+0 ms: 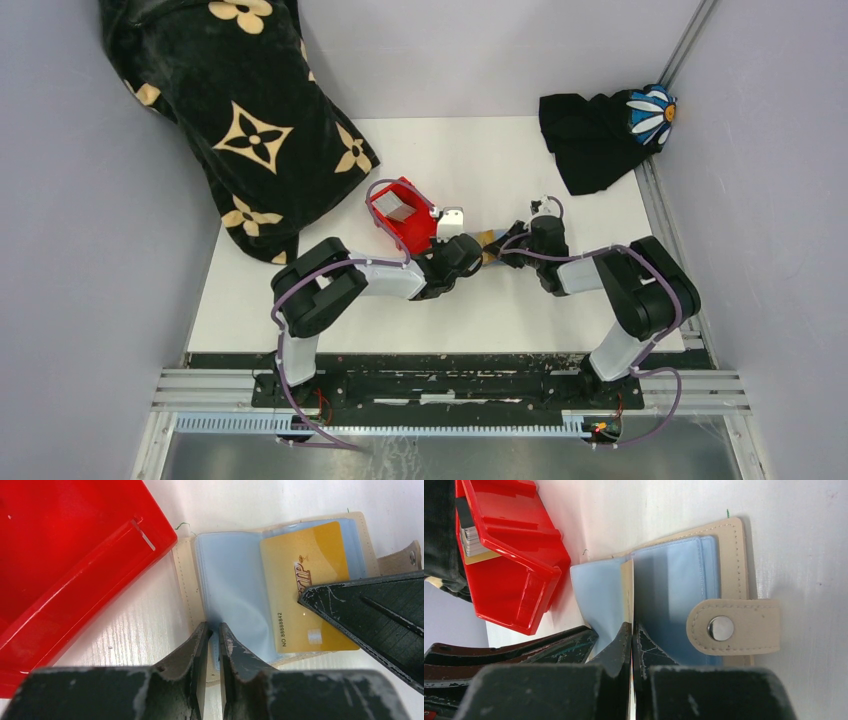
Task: Put the credit cards into the card holder
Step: Insert the credit card into the card holder.
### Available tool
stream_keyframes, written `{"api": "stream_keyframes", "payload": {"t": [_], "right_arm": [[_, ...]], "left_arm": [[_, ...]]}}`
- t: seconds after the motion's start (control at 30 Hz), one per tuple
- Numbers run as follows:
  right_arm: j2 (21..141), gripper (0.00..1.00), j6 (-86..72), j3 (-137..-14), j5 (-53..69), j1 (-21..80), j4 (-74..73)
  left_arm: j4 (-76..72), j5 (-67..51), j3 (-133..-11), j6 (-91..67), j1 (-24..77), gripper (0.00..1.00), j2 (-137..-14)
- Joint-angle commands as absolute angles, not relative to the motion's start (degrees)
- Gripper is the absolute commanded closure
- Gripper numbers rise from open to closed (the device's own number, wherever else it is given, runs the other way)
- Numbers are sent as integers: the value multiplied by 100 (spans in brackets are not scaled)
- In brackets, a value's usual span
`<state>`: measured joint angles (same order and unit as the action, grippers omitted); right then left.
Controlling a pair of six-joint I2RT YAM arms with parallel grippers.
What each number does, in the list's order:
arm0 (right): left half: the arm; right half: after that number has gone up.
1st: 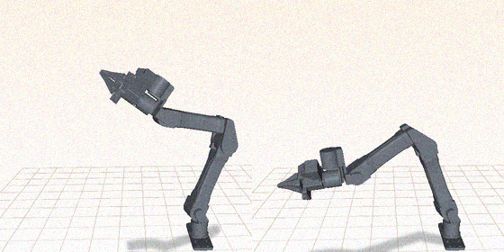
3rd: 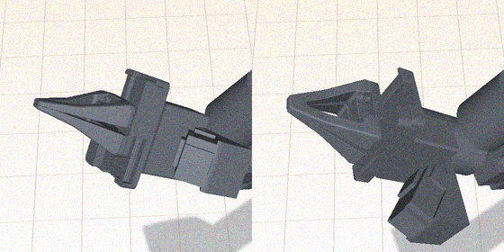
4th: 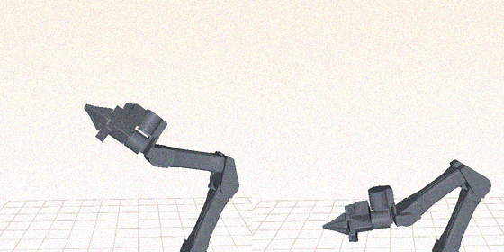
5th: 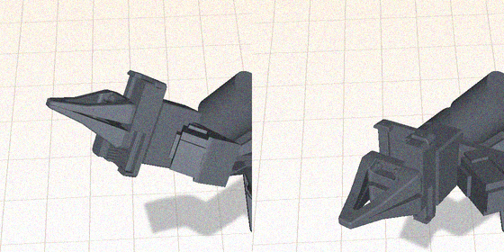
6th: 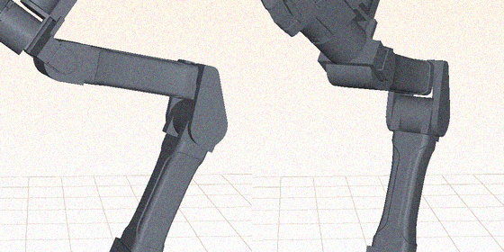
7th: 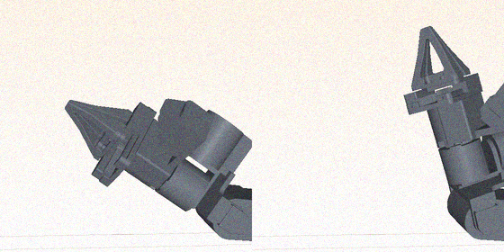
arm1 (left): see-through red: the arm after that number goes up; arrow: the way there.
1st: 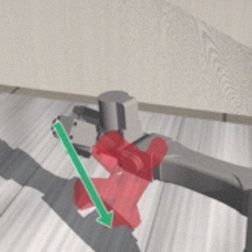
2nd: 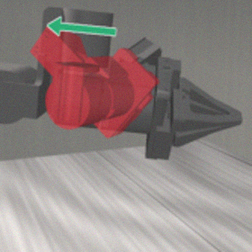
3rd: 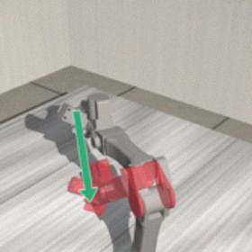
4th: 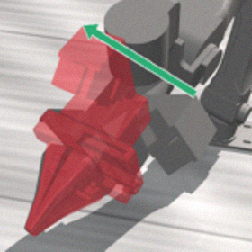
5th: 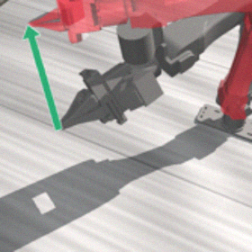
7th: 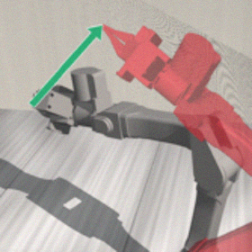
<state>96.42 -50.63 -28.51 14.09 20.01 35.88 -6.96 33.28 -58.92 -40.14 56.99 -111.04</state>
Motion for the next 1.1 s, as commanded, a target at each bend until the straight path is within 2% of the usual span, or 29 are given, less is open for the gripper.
{"api": "stream_keyframes", "payload": {"t": [0.0, 0.47, 1.07], "right_arm": [[10052, 99, -5063, -2774, 1606, 2155, 2863], [10278, 99, -5113, -2868, 1914, 2036, 2941], [10692, 99, -5011, -2987, 1977, 1943, 2845]], "left_arm": [[1166, 2777, -5443, -4251, 5861, 78, -11652], [1465, 2772, -5349, -4404, 5867, 77, -11614], [1934, 3035, -5410, -4632, 5890, 70, -10602]]}}
